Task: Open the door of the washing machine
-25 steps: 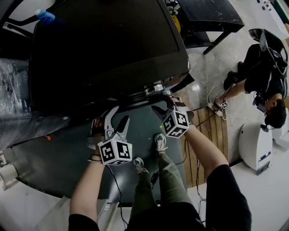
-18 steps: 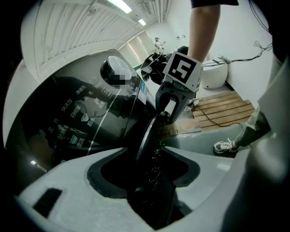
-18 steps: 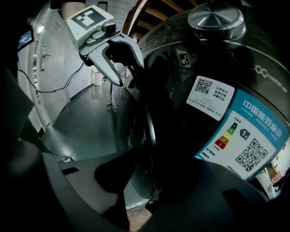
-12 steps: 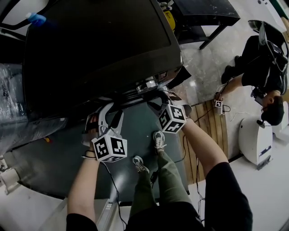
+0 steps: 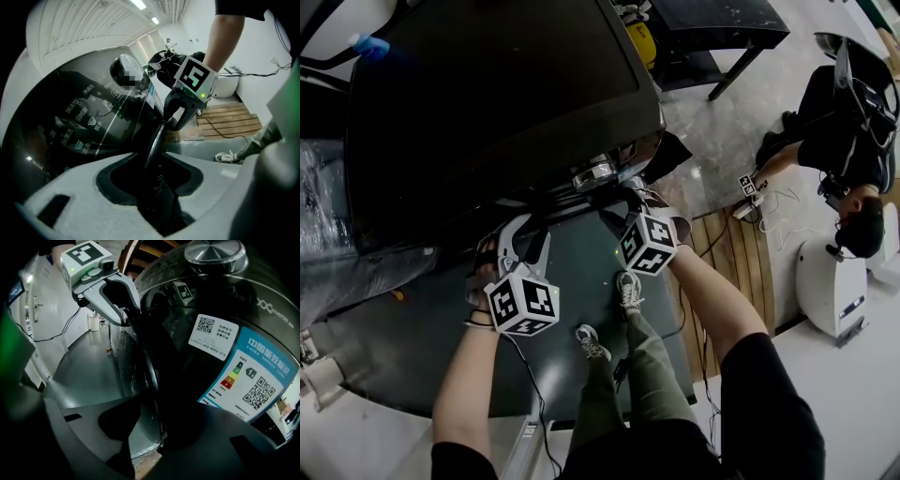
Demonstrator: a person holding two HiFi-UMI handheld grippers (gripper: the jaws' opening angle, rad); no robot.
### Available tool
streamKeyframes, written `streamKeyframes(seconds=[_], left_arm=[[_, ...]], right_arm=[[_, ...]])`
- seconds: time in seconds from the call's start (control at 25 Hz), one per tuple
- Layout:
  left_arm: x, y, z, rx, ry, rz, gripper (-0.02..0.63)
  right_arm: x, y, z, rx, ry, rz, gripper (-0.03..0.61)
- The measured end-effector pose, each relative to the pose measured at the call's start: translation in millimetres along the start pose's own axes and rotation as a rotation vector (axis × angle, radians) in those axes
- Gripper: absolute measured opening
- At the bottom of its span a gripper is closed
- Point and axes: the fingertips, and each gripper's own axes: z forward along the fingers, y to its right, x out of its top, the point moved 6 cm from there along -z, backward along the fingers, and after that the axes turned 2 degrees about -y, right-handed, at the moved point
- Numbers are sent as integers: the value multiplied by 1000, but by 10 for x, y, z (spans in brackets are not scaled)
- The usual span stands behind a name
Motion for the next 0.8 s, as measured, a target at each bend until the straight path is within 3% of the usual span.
streamKeyframes(seconds=[0.56, 0.68, 0.8], left_arm=[[3, 14, -21, 11, 28, -35, 153], [-7, 97, -62, -36, 32, -22, 153], [-108, 403, -236, -105, 72, 34, 172]], right_arm=[[3, -35, -11, -50, -3, 44, 156], [-53, -158, -60, -12, 2, 27, 155], [-228, -642, -220, 47, 52, 63, 130]])
